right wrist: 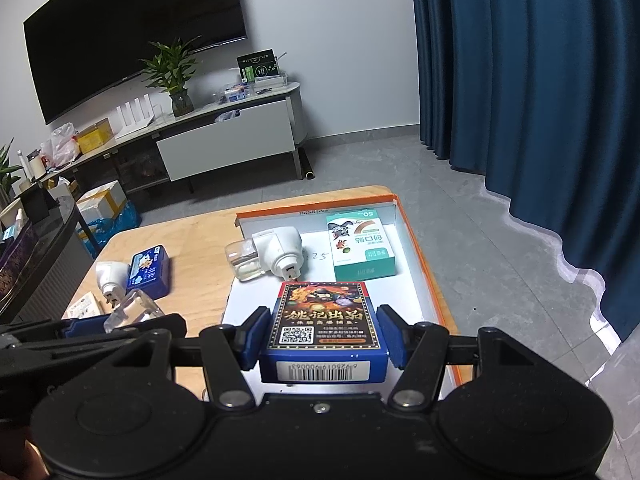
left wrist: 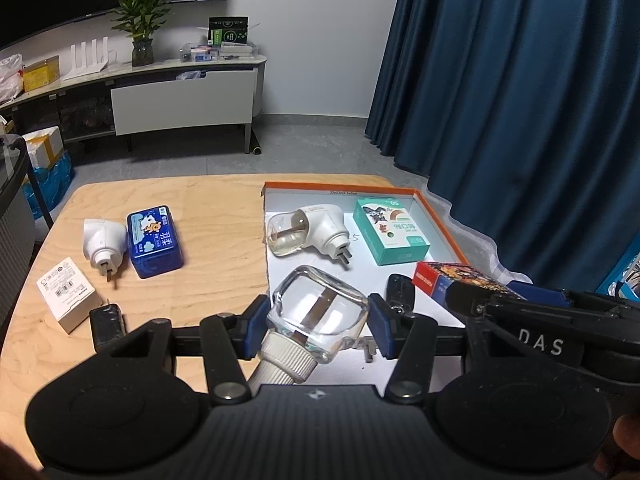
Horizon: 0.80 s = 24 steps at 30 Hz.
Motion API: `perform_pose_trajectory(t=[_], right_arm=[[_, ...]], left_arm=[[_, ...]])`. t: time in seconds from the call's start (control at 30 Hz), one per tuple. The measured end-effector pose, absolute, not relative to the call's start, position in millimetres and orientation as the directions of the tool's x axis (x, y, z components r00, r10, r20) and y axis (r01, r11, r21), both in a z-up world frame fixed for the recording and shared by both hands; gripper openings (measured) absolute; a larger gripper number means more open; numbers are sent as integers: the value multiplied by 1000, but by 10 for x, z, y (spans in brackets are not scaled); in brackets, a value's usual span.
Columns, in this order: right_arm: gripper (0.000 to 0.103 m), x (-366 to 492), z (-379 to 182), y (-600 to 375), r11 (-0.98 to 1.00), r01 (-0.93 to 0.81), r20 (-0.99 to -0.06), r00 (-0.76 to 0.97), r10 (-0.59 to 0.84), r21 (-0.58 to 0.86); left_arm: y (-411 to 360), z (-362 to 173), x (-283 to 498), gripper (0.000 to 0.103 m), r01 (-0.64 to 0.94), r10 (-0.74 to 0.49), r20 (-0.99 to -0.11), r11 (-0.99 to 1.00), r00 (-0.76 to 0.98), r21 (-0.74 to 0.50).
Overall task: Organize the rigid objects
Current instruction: 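Lower the glass bottle and red card box into the tray with both tools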
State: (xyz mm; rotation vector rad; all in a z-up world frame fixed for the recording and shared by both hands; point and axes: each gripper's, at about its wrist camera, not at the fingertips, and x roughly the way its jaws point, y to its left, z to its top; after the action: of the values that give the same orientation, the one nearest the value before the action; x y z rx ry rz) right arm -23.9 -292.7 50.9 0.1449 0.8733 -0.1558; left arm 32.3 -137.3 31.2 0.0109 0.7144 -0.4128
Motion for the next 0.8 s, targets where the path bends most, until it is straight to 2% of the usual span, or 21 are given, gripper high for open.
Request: perform_pose_trajectory(t=[0.8], right_arm=[[71,-165,385,-2954,978,200,-792,605,-76,59]], left_arm=[[-1404,206,331,53,374,-364,-657,918,660,-132]])
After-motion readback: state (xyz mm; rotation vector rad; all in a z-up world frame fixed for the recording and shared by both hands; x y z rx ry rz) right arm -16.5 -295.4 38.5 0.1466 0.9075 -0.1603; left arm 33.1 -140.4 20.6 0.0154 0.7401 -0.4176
